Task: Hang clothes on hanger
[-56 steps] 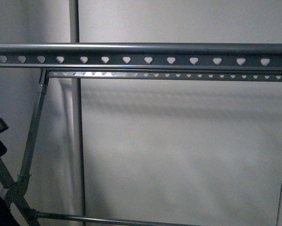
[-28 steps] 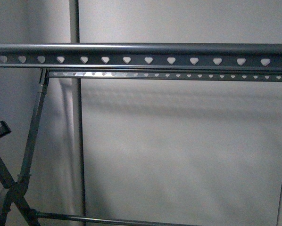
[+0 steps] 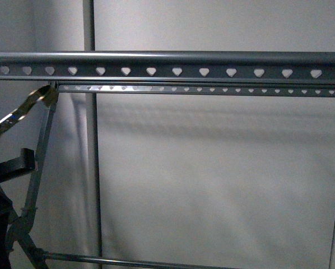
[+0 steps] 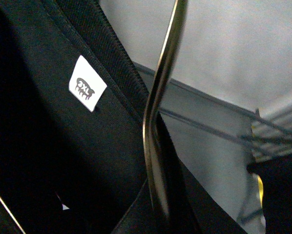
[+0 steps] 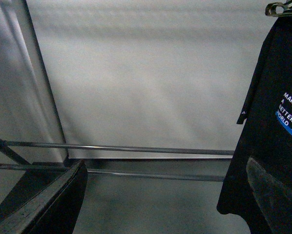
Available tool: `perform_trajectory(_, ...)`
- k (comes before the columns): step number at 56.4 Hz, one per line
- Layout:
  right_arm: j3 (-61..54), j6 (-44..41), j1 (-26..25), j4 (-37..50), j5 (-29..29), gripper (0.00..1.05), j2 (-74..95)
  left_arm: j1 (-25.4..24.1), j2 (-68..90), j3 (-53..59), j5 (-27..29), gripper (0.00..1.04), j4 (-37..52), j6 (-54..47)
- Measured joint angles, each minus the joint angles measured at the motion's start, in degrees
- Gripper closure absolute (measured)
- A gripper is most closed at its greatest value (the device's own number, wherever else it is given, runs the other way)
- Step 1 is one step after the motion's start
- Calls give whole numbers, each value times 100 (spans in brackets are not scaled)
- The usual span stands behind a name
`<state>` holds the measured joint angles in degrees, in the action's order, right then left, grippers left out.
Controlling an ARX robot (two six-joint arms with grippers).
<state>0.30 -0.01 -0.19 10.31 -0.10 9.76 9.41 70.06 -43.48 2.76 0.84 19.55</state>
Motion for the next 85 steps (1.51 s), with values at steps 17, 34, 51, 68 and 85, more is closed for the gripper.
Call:
perform_trajectory(17, 0, 2, 0, 0, 4, 7, -2, -59, -225, -361, -2144, 101, -914, -2326)
perform_trajectory(34, 0, 2, 0, 0, 2, 7, -2, -79, 389, -1582, -3659, 101, -1794, -5145)
perform_trajectory(51, 0, 0, 0, 0, 0, 7, -2, 229, 1458, -3211, -4131, 101, -2743, -8188)
perform_trajectory(68, 0, 0, 0, 0, 2, 7, -2, 881, 2245, -4238, -3901, 101, -2568, -8946)
perform_trajectory(85, 140, -140, -601, -149, -1917, 7, 461, 1113, 2402, -4216, -3934, 101, -2444, -9287)
